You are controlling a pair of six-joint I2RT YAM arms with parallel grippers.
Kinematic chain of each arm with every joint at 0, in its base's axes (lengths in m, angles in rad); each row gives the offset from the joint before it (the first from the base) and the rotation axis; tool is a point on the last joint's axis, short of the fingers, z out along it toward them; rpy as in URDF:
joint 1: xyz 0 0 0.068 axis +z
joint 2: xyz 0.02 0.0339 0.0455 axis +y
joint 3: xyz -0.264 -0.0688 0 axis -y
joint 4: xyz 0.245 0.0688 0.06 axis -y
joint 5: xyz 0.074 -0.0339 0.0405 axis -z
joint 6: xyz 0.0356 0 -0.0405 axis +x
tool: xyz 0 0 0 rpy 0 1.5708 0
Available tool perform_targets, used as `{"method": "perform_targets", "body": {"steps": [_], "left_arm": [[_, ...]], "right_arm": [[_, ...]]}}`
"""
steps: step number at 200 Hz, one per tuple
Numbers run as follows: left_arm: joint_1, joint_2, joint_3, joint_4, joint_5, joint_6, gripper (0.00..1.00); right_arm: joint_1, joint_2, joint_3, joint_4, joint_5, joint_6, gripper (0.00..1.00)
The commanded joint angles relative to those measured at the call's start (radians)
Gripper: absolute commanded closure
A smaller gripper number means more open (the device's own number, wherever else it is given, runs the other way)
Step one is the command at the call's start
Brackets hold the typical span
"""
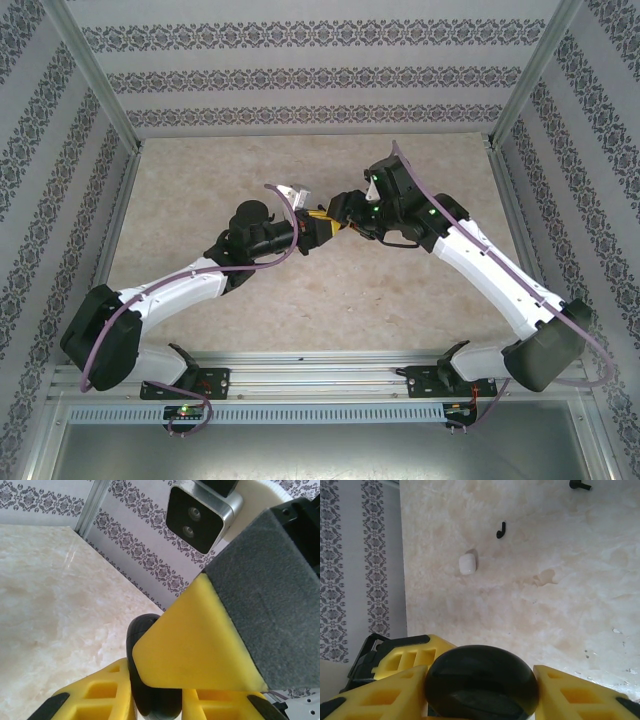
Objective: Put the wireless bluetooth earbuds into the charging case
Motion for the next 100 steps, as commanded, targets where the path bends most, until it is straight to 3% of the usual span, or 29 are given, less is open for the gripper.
{"method": "perform_targets", "body": {"steps": [1,40,100], "left_arm": [[-0.008,0.014,0.010,0.108,-0.014,-0.035,0.90],[-0.008,0.014,0.005,0.144,-0.021,-0.064,0.96],[-0.004,-0.034,-0.064,0.221,-0.040,-0.112,0.95]], "right_arm": [[0.014,-0.031,-0.019,0.011,-0.055,0.023,0.48],[0.014,-0.027,-0.025,0.056,-0.087,0.049,0.41],[-0.018,-0.120,-0.048,0.207,-0.107,0.023,0.29]]}}
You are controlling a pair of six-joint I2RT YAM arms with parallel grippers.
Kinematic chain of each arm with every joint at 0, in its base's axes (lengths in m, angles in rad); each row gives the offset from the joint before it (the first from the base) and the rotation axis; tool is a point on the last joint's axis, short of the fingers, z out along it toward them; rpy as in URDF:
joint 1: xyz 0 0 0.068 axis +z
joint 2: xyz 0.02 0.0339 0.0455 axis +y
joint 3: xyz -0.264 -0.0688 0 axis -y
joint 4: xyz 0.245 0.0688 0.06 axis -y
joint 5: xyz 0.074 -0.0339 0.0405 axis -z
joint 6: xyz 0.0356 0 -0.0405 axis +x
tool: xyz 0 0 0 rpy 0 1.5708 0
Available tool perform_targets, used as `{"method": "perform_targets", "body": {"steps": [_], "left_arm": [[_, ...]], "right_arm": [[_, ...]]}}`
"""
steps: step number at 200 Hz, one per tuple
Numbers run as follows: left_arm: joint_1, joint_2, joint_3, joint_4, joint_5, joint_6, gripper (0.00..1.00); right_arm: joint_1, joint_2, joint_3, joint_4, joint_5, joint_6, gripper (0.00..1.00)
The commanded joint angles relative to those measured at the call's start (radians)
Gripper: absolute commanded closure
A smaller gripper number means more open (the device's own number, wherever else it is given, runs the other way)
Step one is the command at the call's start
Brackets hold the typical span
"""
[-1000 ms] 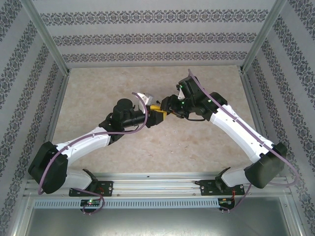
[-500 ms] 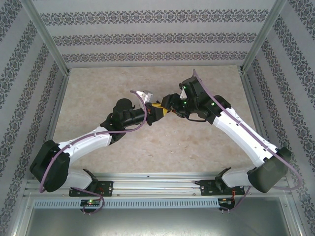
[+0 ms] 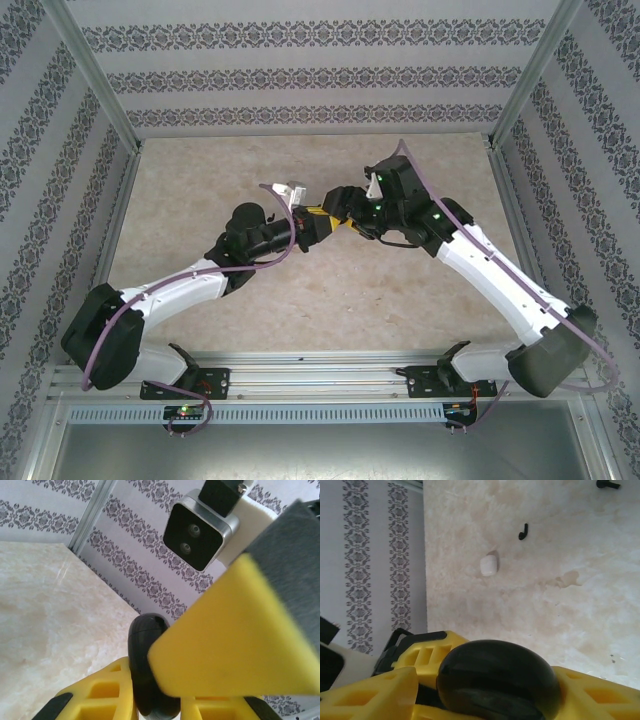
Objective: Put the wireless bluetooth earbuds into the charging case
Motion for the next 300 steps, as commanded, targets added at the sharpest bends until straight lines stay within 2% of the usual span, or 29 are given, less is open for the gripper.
{"method": "perform_targets", "body": {"steps": [1,27,58,74,110,144,173,206,256,300], "left_arm": [[-0.003,-0.034,-0.033,0.092,-0.022,-0.044,0.95],[0.008,-0.062,-0.035,0.092,-0.003,-0.075,0.95],[0.017,-0.074,-0.006,0.068,0.040,-0.118,0.95],[0.016,-0.070,0.016,0.064,0.069,-0.149,0.95],[0.018,-0.057,0.055,0.086,0.123,-0.217,0.95],[0.018,-0.047,0.081,0.116,0.151,-0.271,0.95],[0.018,-0.035,0.105,0.130,0.174,-0.299,0.96],[0.019,-0.025,0.116,0.153,0.170,-0.327,0.96],[0.024,-0.015,0.129,0.171,0.187,-0.354,0.96],[0.025,-0.001,0.135,0.195,0.206,-0.381,0.96]], "right_arm": [[-0.019,-0.080,-0.018,0.112,-0.058,-0.017,0.29],[-0.053,-0.132,-0.049,0.173,-0.102,-0.016,0.24],[-0.083,-0.221,-0.130,0.274,-0.120,-0.003,0.22],[-0.100,-0.266,-0.181,0.322,-0.114,-0.001,0.26],[-0.142,-0.305,-0.230,0.365,-0.153,0.000,0.41],[-0.153,-0.309,-0.251,0.356,-0.160,-0.006,0.41],[-0.161,-0.303,-0.296,0.463,-0.206,0.047,0.42],[-0.164,-0.281,-0.308,0.550,-0.275,0.098,0.49],[-0.166,-0.277,-0.317,0.585,-0.303,0.101,0.61],[-0.167,-0.262,-0.320,0.595,-0.320,0.092,0.57]]}}
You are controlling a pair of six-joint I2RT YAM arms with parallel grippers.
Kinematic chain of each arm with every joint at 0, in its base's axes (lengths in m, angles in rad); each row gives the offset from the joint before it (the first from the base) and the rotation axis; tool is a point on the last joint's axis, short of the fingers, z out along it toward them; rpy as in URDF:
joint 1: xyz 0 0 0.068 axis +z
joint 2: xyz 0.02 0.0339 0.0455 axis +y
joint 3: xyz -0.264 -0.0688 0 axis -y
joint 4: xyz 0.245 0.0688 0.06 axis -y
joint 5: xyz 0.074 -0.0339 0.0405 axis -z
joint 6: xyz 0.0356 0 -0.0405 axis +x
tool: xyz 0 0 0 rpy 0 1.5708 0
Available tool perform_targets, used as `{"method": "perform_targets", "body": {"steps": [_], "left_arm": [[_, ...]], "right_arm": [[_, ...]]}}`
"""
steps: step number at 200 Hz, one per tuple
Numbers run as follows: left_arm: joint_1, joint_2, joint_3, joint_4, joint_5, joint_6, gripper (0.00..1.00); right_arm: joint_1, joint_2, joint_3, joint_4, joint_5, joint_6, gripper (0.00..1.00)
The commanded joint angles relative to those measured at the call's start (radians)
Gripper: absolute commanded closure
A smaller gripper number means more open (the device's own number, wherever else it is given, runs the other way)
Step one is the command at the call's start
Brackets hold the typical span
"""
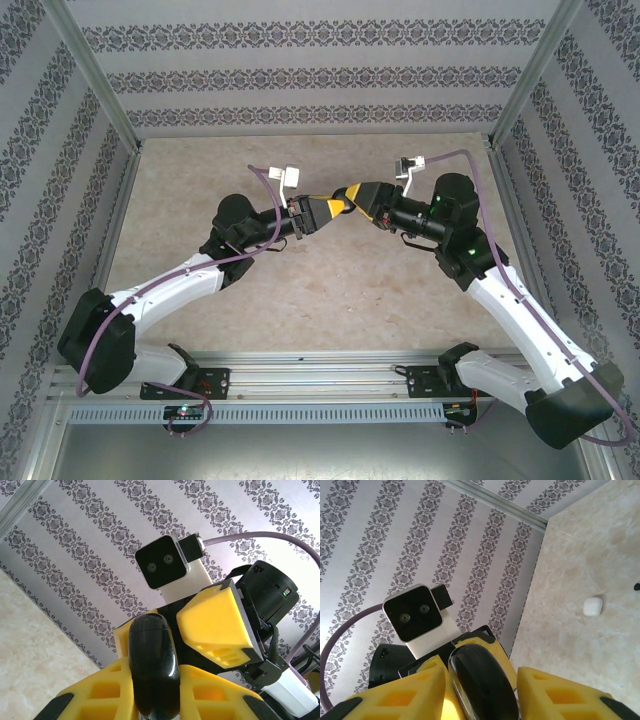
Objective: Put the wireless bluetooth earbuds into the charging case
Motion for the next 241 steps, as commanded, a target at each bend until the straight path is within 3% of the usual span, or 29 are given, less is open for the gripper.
{"method": "perform_targets", "body": {"steps": [1,55,72,82,92,105,125,156,192,241], "left_arm": [[0.011,0.019,0.040,0.080,0.042,-0.032,0.96],[0.019,0.030,0.022,0.092,0.066,-0.039,0.95],[0.031,0.022,0.015,0.098,0.073,-0.036,0.89],[0.042,0.013,0.013,0.097,0.082,-0.033,0.79],[0.059,0.001,0.019,0.085,0.110,-0.023,0.69],[0.088,-0.020,0.039,0.037,0.166,-0.003,0.62],[0.147,-0.071,0.058,-0.068,0.229,0.052,0.57],[0.220,-0.149,0.070,-0.224,0.304,0.170,0.53],[0.214,-0.175,0.130,-0.404,0.394,0.288,0.50],[0.155,-0.187,0.171,-0.606,0.409,0.445,0.44]], "right_arm": [[-0.004,0.011,-0.013,0.051,-0.033,-0.004,0.57],[-0.016,0.059,-0.010,0.107,-0.088,0.003,0.78],[-0.016,0.063,0.009,0.073,-0.097,-0.036,0.82],[-0.017,0.066,0.028,0.034,-0.104,-0.071,0.84],[-0.014,0.066,0.060,-0.034,-0.102,-0.123,0.85],[-0.004,0.069,0.120,-0.148,-0.095,-0.215,0.86],[0.009,0.075,0.199,-0.269,-0.089,-0.322,0.86],[0.017,0.080,0.251,-0.307,-0.110,-0.401,0.86],[0.049,0.114,0.301,-0.348,-0.123,-0.486,0.86],[0.094,0.165,0.357,-0.355,-0.114,-0.538,0.86]]}}
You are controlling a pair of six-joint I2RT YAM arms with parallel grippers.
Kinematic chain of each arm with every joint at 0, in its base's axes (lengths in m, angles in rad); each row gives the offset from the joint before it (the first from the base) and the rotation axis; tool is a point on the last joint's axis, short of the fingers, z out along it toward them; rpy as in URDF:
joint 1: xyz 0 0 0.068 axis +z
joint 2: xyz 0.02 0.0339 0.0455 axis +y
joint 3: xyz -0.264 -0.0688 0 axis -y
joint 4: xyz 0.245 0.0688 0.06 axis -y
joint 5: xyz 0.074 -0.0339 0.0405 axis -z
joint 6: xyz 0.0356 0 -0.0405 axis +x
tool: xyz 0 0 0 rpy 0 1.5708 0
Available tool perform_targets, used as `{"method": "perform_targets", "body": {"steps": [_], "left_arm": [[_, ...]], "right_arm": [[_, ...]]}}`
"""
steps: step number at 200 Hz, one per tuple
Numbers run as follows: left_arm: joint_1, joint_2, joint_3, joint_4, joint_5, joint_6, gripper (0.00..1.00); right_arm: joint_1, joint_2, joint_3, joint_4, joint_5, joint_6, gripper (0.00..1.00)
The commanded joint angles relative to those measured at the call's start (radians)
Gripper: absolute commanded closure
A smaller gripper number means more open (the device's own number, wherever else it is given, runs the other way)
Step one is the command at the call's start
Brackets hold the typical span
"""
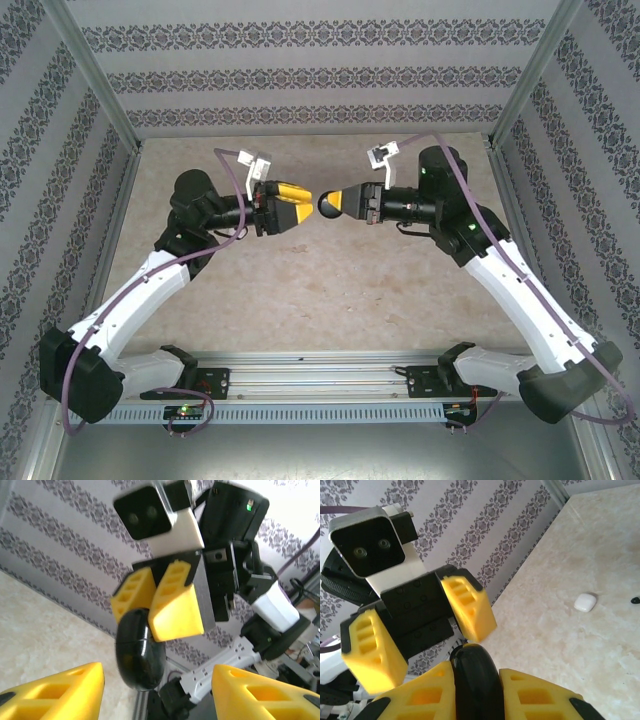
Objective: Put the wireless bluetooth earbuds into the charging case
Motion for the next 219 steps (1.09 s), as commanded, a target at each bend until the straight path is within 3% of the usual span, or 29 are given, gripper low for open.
{"method": "perform_targets", "body": {"steps": [1,57,109,146,165,219], "left_arm": [[-0.024,-0.016,0.040,-0.167,0.043,0.137,0.44],[-0.023,-0.015,0.003,-0.084,0.054,0.080,0.50],[-0.023,-0.011,-0.029,-0.002,0.060,0.015,0.82],[-0.023,-0.017,-0.033,-0.017,0.060,0.032,0.86],[-0.022,-0.016,-0.031,-0.019,0.063,0.040,1.00],[-0.022,-0.022,-0.030,0.000,0.066,0.079,1.00]], "right_arm": [[0.023,0.017,0.045,0.000,-0.013,-0.059,0.86],[0.074,0.053,0.058,0.043,-0.021,-0.058,0.86],[0.088,0.059,0.059,0.053,-0.021,-0.048,0.86],[0.088,0.055,0.055,0.059,-0.024,-0.042,0.86],[0.087,0.056,0.052,0.064,-0.033,-0.036,0.86],[0.035,0.071,0.018,0.072,-0.036,0.050,0.70]]}}
